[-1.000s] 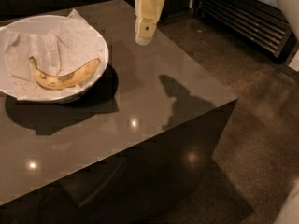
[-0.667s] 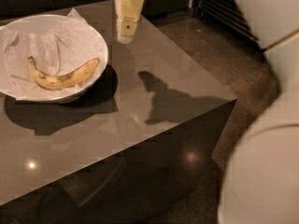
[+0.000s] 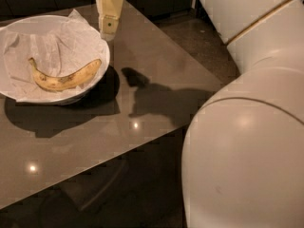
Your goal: Pick banana from white bowl
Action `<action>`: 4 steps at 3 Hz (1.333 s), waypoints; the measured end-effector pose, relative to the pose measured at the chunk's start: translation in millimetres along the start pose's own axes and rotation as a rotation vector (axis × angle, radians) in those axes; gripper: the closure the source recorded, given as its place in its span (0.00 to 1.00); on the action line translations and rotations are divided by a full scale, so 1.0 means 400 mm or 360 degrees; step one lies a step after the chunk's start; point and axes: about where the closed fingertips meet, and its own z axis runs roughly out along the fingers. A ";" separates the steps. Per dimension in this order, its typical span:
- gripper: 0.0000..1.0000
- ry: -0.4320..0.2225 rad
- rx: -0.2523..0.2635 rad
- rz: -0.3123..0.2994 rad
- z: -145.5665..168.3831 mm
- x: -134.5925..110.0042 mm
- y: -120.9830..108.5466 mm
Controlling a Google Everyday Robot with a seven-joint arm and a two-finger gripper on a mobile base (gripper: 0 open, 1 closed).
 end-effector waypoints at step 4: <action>0.04 -0.0106 -0.0214 -0.0064 0.167 -0.167 0.006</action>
Offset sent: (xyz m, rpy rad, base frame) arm -0.0221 0.0694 -0.0264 -0.0777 0.1299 0.1555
